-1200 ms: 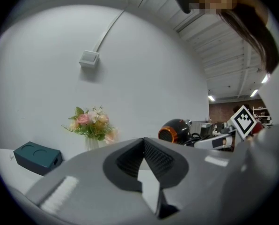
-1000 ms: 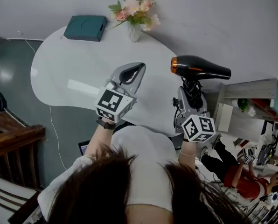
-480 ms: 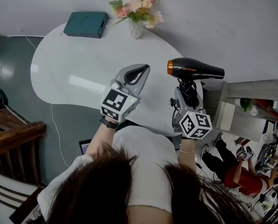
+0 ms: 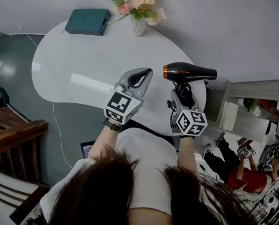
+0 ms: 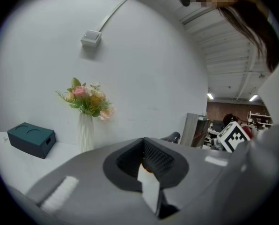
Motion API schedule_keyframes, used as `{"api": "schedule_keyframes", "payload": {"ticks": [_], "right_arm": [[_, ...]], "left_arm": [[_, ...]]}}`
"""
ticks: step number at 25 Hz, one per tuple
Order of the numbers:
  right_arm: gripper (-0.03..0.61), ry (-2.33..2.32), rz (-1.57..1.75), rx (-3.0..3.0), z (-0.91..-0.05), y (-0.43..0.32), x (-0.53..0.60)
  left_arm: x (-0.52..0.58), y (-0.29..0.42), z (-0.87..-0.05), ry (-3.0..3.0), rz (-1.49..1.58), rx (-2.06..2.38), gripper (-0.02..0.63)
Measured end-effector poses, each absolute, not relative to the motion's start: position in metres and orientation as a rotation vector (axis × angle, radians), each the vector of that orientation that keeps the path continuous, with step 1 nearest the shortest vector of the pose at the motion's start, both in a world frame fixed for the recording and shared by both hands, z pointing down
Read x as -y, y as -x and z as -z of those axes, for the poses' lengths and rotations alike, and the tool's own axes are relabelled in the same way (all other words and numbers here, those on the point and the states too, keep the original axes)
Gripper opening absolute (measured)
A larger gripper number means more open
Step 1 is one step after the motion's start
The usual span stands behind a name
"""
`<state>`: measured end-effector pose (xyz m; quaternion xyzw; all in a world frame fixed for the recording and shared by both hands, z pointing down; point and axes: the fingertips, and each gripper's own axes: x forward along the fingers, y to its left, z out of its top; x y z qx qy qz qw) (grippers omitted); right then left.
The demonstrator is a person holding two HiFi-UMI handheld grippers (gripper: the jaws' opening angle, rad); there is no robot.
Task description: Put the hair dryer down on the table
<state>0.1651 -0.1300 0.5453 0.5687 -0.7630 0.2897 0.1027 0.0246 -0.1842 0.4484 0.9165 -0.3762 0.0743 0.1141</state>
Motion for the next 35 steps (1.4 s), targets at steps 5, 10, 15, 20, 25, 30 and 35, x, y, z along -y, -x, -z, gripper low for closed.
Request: {"api": "schedule_keyframes", "payload": {"ticks": [5, 10, 15, 20, 25, 30, 35], "right_arm": [[0.245, -1.641, -0.898, 2.221, -0.569, -0.159, 0.122], [0.245, -1.591, -0.913, 2.200, -0.589, -0.149, 0.114], [0.245, -1.569, -0.965, 2.196, -0.603, -0.137, 0.105], [0.245, -1.552, -1.016, 2.183, -0.617, -0.132, 0.099], [0.245, -1.543, -1.033, 2.181, -0.626, -0.129, 0.097], [0.245, -1.547, -1.003, 2.199, -0.630, -0.128, 0.106], [0.246, -1.536, -0.965, 2.153, -0.641, -0.130, 0.111]], "left_arm": [[0.178, -0.025, -0.458, -2.674, -0.235, 1.108, 0.058], [0.170, -0.028, -0.470, -2.663, -0.257, 1.097, 0.058], [0.164, -0.023, -0.481, -2.633, -0.271, 1.116, 0.058], [0.159, -0.022, -0.494, -2.614, -0.290, 1.111, 0.058], [0.151, -0.026, -0.504, -2.610, -0.301, 1.082, 0.058], [0.148, -0.030, -0.508, -2.607, -0.305, 1.069, 0.058], [0.148, -0.032, -0.508, -2.610, -0.299, 1.065, 0.058]]}}
